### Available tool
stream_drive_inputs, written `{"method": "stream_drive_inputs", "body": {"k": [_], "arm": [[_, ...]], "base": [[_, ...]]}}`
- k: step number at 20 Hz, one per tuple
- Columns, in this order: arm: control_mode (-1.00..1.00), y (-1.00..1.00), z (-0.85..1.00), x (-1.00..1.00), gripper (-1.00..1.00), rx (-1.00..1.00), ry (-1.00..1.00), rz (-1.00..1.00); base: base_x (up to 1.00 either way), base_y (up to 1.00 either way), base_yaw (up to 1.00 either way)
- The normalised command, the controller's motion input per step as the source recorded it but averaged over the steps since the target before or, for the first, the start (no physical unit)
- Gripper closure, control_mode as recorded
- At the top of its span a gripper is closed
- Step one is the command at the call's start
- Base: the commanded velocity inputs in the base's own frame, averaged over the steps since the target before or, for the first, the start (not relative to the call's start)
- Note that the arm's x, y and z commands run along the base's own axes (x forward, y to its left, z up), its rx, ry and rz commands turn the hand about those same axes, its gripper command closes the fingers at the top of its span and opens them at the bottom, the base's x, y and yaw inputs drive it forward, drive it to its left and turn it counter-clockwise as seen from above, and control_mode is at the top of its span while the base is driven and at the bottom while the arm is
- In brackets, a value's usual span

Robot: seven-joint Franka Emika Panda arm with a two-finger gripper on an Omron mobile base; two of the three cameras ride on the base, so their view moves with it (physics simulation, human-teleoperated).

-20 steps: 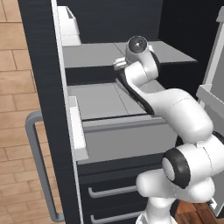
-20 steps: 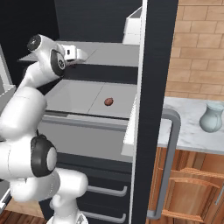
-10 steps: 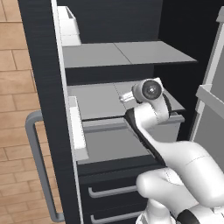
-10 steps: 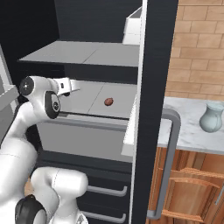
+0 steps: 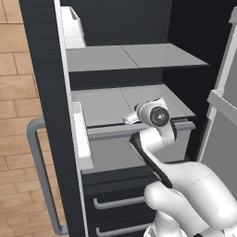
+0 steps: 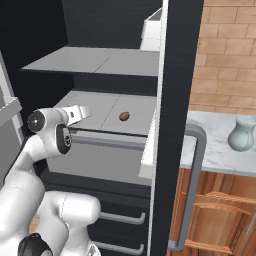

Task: Move the sweet potato and cherry from the top shelf to the second highest shelf to make space. Then, place the pitcher from the counter on the cleared top shelf.

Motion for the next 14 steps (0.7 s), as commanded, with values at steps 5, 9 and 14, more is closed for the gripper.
{"method": "stream_drive_inputs", "body": {"k": [5,9,14], "arm": [[-1.0,0.04,-0.05,0.45,1.0,0.0,0.06,0.01],[-1.0,0.0,-0.15,0.47,1.0,0.0,0.08,0.0],[-1.0,0.0,-0.37,0.48,1.0,0.0,0.1,0.0]], "base": [[0.0,0.0,0.0],[0.0,0.0,0.0],[0.0,0.0,0.0]]}}
